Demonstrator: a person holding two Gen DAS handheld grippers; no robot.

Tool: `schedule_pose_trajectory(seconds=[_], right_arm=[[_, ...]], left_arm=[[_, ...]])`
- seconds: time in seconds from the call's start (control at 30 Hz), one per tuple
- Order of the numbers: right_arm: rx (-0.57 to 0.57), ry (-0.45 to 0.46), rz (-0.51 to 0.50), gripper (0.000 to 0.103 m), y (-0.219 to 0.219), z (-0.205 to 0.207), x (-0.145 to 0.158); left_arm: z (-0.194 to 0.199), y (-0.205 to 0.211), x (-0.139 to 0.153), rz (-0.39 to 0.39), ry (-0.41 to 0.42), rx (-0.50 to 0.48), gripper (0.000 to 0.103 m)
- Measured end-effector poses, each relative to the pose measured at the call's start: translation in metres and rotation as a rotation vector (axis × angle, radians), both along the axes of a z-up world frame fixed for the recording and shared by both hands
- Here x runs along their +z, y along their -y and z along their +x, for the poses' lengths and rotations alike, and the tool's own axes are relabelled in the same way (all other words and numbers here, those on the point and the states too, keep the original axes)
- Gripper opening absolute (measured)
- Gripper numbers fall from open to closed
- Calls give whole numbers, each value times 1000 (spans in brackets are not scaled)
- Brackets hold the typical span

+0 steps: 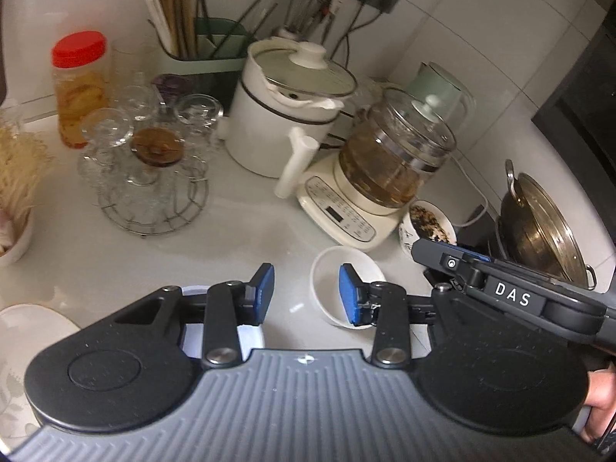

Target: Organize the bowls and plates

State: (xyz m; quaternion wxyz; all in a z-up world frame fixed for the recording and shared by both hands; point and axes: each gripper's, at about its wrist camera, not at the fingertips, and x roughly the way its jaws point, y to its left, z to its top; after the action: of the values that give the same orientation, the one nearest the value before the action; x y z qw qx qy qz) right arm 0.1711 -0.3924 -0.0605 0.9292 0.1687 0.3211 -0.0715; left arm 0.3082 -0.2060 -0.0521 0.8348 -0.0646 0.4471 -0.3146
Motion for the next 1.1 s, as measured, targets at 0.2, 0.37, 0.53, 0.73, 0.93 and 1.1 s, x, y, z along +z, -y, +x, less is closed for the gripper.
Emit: schedule_pose_trajectory(seconds=[0.2, 0.37, 0.53, 0.73, 0.93, 1.1], right_arm=[[-53, -8, 19, 30, 18, -11, -4], [-113, -29, 25, 30, 32, -18, -11], [-176, -48, 57, 55, 49, -23, -23], [-238, -70, 89, 74, 67, -21, -39], [-256, -92, 162, 77, 84, -14, -61], [-244, -111, 162, 77, 89, -5, -83]], left_arm=[[1, 26, -2, 11, -4, -59, 45], [3, 47, -8, 21, -27, -111, 49], [12, 63, -18, 37, -47, -127, 51], [22, 80, -34, 77, -75, -150, 55], [39, 95, -54, 109, -101, -152, 57], [49, 107, -76, 136, -118, -156, 57]])
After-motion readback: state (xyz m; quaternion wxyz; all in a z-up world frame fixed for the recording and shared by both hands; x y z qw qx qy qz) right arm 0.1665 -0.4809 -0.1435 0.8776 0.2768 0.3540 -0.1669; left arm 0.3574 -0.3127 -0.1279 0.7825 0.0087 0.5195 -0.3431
